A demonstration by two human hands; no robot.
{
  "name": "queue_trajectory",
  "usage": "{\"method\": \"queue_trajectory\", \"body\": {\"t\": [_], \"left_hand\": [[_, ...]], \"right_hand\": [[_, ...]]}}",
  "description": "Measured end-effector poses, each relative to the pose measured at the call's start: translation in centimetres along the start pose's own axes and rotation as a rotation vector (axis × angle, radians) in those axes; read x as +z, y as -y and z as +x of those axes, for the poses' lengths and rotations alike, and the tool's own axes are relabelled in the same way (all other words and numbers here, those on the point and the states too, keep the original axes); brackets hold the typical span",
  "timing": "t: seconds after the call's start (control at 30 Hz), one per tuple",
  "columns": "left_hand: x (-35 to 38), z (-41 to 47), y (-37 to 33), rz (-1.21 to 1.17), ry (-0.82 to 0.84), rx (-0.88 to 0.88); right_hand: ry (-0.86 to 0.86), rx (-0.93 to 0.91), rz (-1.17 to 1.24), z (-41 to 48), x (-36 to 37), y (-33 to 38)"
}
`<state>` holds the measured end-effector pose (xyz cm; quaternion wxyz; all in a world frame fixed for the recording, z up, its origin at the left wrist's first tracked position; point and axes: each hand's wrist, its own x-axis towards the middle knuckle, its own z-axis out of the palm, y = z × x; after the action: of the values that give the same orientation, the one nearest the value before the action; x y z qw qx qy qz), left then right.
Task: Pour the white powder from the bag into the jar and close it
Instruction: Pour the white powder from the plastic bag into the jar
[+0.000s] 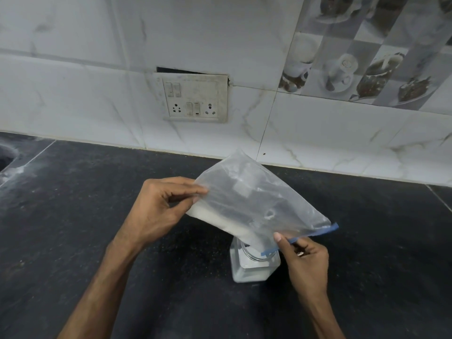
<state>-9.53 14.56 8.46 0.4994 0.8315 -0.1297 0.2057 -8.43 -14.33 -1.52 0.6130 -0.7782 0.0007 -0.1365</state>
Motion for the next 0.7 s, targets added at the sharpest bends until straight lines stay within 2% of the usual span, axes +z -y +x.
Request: {"method": "queue_trajectory", "body": {"t": [0.3, 0.7], "left_hand": [[-0.25, -0.44, 0.41, 0.000, -0.018, -0.026], [-0.34, -0.74, 0.56, 0.026, -0.045, -0.036]], "right_hand": [[0.056, -0.015, 0.015, -0.06, -0.14, -0.09], [0.025, -0.063, 0.006, -0.01, 0.07, -0.19]]}}
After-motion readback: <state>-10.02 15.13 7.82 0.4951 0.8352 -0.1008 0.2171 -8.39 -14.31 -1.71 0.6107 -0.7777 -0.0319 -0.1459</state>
